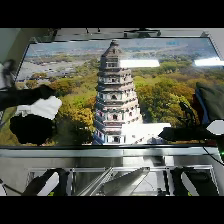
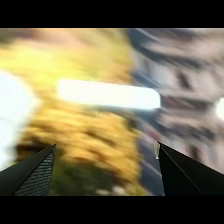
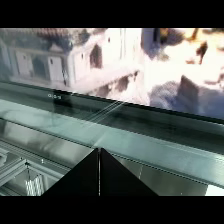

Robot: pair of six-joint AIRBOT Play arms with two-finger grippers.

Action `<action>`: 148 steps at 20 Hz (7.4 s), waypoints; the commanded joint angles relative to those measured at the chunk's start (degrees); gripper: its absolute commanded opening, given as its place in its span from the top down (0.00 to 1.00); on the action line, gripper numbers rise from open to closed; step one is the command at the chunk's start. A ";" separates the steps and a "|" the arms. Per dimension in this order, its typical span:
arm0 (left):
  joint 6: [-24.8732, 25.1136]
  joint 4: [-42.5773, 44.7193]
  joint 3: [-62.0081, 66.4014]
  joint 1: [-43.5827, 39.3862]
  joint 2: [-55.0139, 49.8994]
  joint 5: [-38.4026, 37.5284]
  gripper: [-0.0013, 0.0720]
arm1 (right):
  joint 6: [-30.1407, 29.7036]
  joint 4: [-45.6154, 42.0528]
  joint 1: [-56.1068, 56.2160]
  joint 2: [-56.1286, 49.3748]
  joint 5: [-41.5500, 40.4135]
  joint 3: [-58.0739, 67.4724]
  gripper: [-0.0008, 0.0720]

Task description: Fold the shirts.

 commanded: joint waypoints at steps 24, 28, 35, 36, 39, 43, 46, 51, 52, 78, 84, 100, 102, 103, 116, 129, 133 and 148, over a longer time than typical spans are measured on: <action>8.20 -5.57 19.65 15.39 -36.81 4.87 0.97 | 0.00 0.46 0.04 -0.33 -0.22 -0.02 0.96; 8.15 -21.14 26.58 7.61 -29.40 -2.89 0.94 | 0.00 0.68 0.04 -0.33 -0.20 -0.02 0.96; 8.04 -28.50 24.90 -21.20 -20.98 -7.69 0.95 | -0.02 1.25 0.04 -0.33 -0.22 -0.02 0.96; 7.80 -27.32 23.15 -25.92 -21.09 -6.60 0.95 | -0.04 1.22 0.04 -0.33 -0.22 -0.02 0.96; 6.58 -20.98 15.69 -36.94 -21.11 2.27 0.95 | -0.24 0.87 0.02 -0.33 -0.98 -0.02 0.96; 6.58 -20.00 8.02 -45.90 -24.59 11.39 0.95 | -1.09 1.07 0.02 -0.33 -4.35 -0.02 0.96; 6.56 -20.15 6.69 -48.81 -29.24 9.35 0.73 | -1.09 1.49 0.04 -0.33 -6.27 -0.02 0.90; 5.92 -19.71 15.80 -42.77 -33.42 -5.11 0.00 | -19.87 22.29 2.05 -1.99 -12.92 -0.02 0.26; 5.46 -19.65 17.55 -40.41 -33.44 -7.10 0.00 | -26.75 27.36 3.93 -3.76 -14.73 0.04 0.26; 9.75 -25.35 -3.08 -32.50 -31.10 -10.23 0.01 | -34.93 30.14 27.23 -26.56 -26.97 20.06 0.97; 12.83 -30.25 -3.10 -28.68 -23.58 -5.62 0.01 | -24.35 20.17 19.43 -16.04 -28.37 30.64 0.97; 13.97 -33.77 -13.31 -52.92 -32.15 17.59 0.03 | -1.64 -1.60 15.41 -20.48 -27.58 22.29 0.97; 13.92 -34.01 -13.31 -53.31 -32.92 20.33 0.03 | -1.64 -1.57 15.41 -20.48 -27.58 22.29 0.97; 13.97 -34.99 -13.33 -53.31 -32.98 21.55 0.03 | -1.64 -1.57 15.41 -20.48 -27.58 22.29 0.97; 14.32 -36.22 2.89 -53.59 -42.42 9.77 0.97 | -2.54 -1.62 15.30 -20.41 -26.80 22.34 0.97; 4.48 -36.17 33.51 -28.92 -7.43 -8.68 0.95 | -2.51 10.69 -3.91 -2.05 -9.35 37.20 0.97; 4.48 -36.06 35.65 -23.82 -1.70 -10.23 0.95 | -11.43 26.84 -3.61 2.43 -12.28 37.20 0.97; 11.58 -21.49 12.55 -21.03 -29.40 -9.01 0.91 | -30.21 30.58 8.11 -47.60 -26.56 37.66 0.56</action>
